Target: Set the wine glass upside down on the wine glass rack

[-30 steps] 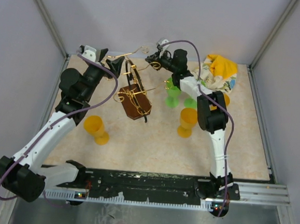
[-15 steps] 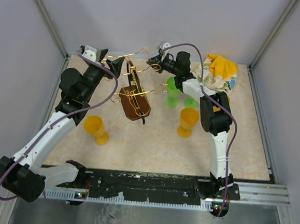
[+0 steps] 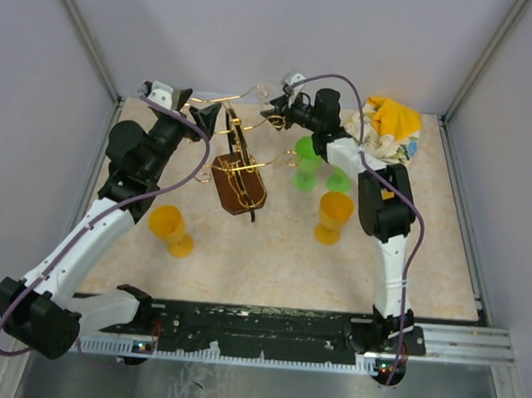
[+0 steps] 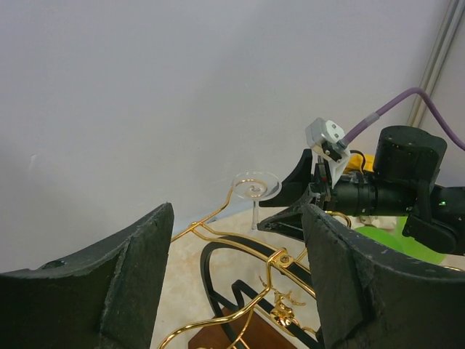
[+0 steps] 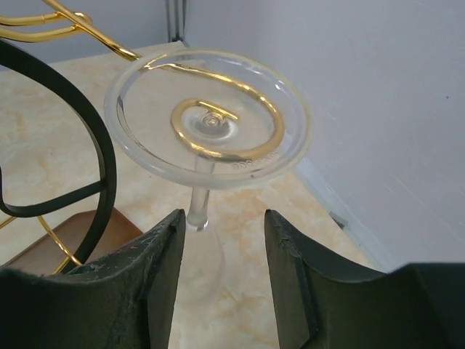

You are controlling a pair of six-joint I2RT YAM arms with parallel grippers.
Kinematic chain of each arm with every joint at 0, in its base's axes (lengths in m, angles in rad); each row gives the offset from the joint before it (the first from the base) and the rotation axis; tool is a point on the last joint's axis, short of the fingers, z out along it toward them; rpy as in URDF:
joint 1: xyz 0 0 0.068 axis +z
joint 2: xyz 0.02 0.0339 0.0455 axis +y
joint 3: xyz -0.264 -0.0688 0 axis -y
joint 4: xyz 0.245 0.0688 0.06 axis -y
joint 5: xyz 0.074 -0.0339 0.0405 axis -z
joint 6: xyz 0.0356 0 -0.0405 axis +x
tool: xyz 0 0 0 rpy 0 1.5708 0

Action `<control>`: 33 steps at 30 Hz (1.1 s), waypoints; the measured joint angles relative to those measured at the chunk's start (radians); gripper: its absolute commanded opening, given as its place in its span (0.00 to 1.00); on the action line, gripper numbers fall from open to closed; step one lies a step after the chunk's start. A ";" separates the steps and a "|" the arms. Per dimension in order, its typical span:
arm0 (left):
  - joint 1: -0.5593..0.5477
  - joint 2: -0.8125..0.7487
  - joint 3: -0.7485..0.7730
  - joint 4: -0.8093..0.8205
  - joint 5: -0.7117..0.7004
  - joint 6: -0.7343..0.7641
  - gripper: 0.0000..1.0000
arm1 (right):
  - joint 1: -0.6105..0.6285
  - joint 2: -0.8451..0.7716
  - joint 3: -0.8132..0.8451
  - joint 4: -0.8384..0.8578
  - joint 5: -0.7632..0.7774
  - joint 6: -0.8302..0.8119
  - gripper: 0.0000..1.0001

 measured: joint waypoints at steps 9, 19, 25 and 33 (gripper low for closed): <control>0.000 0.000 0.006 -0.012 -0.005 0.000 0.77 | -0.049 -0.076 -0.026 -0.037 0.012 -0.006 0.49; 0.000 -0.001 0.046 -0.069 -0.019 -0.012 0.78 | -0.106 -0.268 -0.107 -0.211 0.140 -0.079 0.48; 0.000 -0.005 0.095 -0.144 -0.028 -0.042 0.79 | -0.098 -0.394 -0.107 -0.486 0.222 -0.152 0.33; 0.000 -0.033 0.153 -0.255 -0.029 -0.079 0.79 | -0.098 -0.509 -0.095 -0.830 0.296 -0.245 0.26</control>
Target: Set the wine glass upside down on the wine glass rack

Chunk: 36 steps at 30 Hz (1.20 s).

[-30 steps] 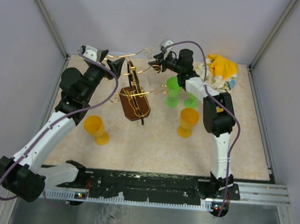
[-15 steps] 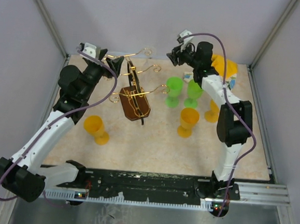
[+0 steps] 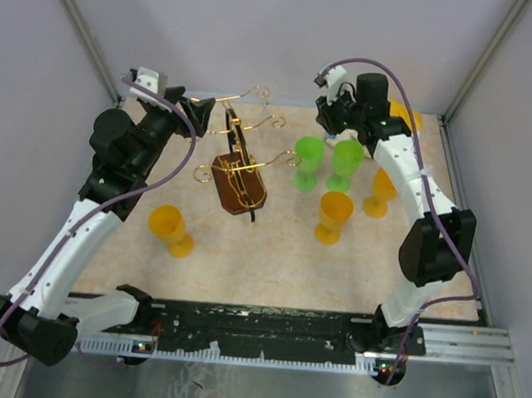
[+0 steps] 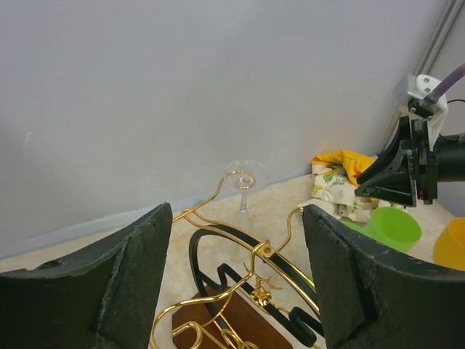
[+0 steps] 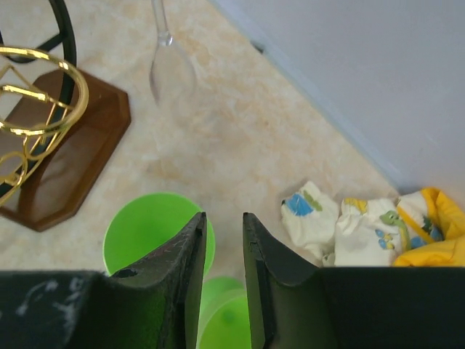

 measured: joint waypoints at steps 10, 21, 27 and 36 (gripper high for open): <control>0.000 -0.033 0.003 -0.087 0.000 -0.020 0.79 | 0.010 0.009 0.003 -0.205 0.002 -0.085 0.23; 0.000 -0.052 0.003 -0.112 0.001 -0.019 0.79 | 0.035 0.140 0.044 -0.240 -0.004 -0.103 0.20; 0.000 -0.052 0.003 -0.113 0.001 -0.019 0.80 | 0.045 0.194 0.065 -0.261 0.009 -0.111 0.11; 0.000 -0.052 0.003 -0.119 0.001 -0.019 0.80 | 0.045 0.199 0.089 -0.265 0.008 -0.118 0.23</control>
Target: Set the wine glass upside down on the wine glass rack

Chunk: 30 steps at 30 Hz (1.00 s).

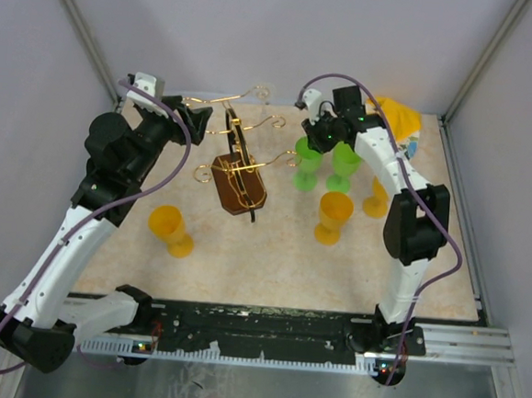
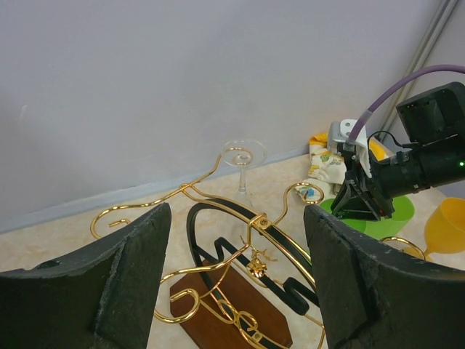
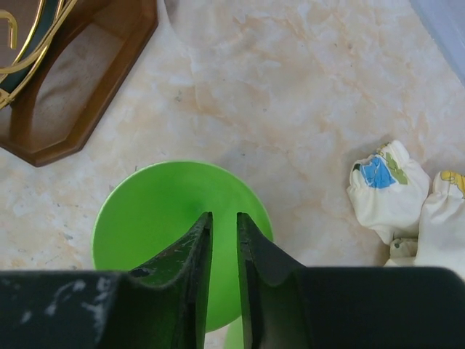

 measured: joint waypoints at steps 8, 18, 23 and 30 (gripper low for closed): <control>0.000 0.000 0.000 0.000 0.000 0.000 0.80 | 0.005 -0.072 -0.024 0.024 -0.001 0.001 0.33; 0.000 0.008 0.000 0.000 0.000 0.000 0.80 | 0.006 -0.192 -0.028 0.097 0.038 -0.002 0.40; 0.000 0.008 0.002 0.000 0.000 0.001 0.80 | 0.006 -0.151 -0.027 0.069 0.070 -0.011 0.39; 0.000 0.009 0.006 -0.001 0.000 0.001 0.81 | 0.006 -0.069 -0.027 0.024 0.101 -0.022 0.38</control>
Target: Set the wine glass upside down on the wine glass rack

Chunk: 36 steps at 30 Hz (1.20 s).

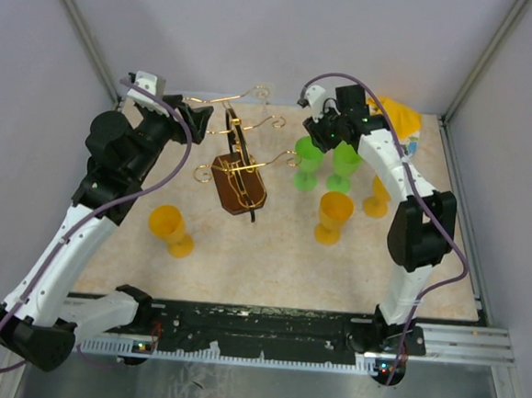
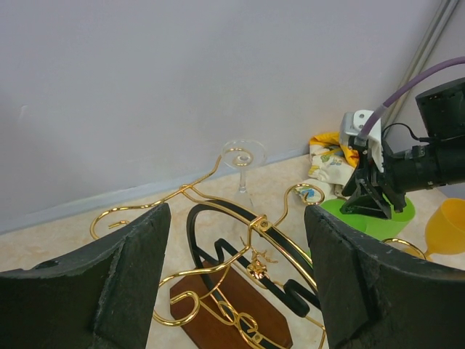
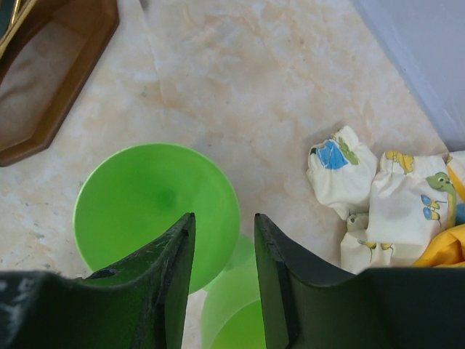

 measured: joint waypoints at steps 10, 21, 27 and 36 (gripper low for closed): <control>0.000 0.002 0.003 0.000 0.000 0.003 0.81 | 0.000 0.031 0.000 -0.012 0.023 -0.014 0.04; 0.000 0.045 0.096 -0.071 -0.007 -0.067 0.85 | 0.000 0.027 0.015 -0.004 0.111 0.016 0.00; 0.006 0.175 0.297 -0.184 -0.026 -0.220 0.89 | 0.000 -0.040 0.006 0.119 0.221 0.070 0.00; 0.068 0.232 0.348 -0.240 0.043 -0.583 0.89 | 0.007 -0.358 -0.178 0.599 0.249 0.181 0.00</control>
